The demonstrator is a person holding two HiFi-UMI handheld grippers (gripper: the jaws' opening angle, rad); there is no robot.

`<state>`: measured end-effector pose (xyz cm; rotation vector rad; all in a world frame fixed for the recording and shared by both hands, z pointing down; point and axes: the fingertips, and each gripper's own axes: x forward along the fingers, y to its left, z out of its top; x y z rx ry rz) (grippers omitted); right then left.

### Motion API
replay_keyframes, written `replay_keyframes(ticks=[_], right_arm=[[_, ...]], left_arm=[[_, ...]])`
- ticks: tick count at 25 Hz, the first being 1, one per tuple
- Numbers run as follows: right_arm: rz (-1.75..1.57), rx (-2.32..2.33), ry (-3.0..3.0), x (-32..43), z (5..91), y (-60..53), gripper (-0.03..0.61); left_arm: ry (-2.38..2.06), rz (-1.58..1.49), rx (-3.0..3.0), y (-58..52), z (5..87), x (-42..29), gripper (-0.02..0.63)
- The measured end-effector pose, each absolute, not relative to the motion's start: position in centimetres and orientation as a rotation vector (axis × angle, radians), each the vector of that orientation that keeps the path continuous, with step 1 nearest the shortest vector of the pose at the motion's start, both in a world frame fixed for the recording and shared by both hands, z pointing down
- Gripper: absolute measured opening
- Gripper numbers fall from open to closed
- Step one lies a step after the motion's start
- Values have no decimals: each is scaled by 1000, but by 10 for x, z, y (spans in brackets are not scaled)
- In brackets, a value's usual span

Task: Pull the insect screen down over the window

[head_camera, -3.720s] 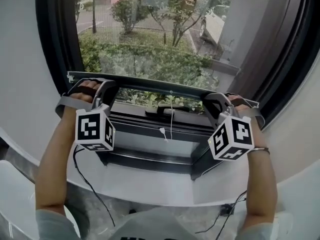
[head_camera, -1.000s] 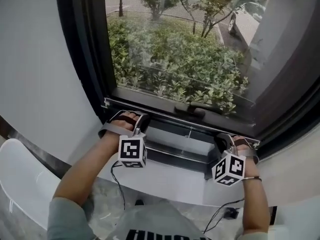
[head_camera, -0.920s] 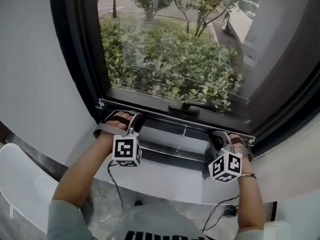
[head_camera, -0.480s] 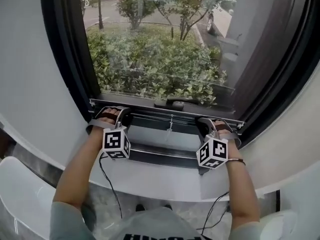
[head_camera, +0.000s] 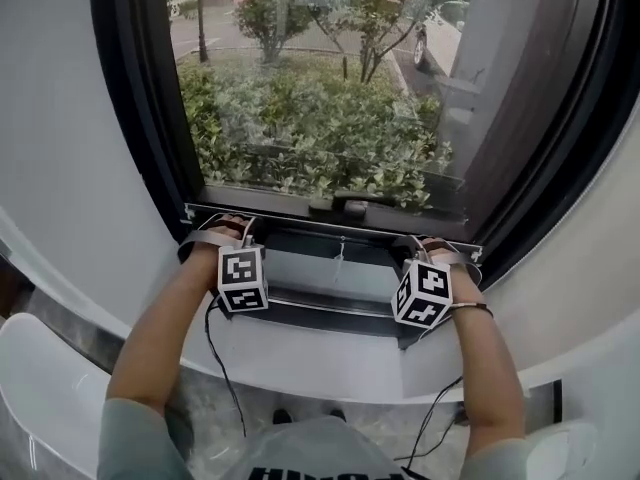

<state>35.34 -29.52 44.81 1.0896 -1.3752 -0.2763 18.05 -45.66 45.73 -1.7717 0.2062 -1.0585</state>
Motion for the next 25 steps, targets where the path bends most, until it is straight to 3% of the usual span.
replay_keyframes(ticks=[10,18,25], right_arm=[[-151,985,-1362,354,454,-297,17],[-404,1173,-1251,356,453,-297,17],[-440,1388,-1266,356,450,-299,17]], left_arm=[[264,-1039,-1798,-459,460,182,17],[432,-714,-1892,-455,455,183,25],[458,-796,-1978,-458,456,183,31]])
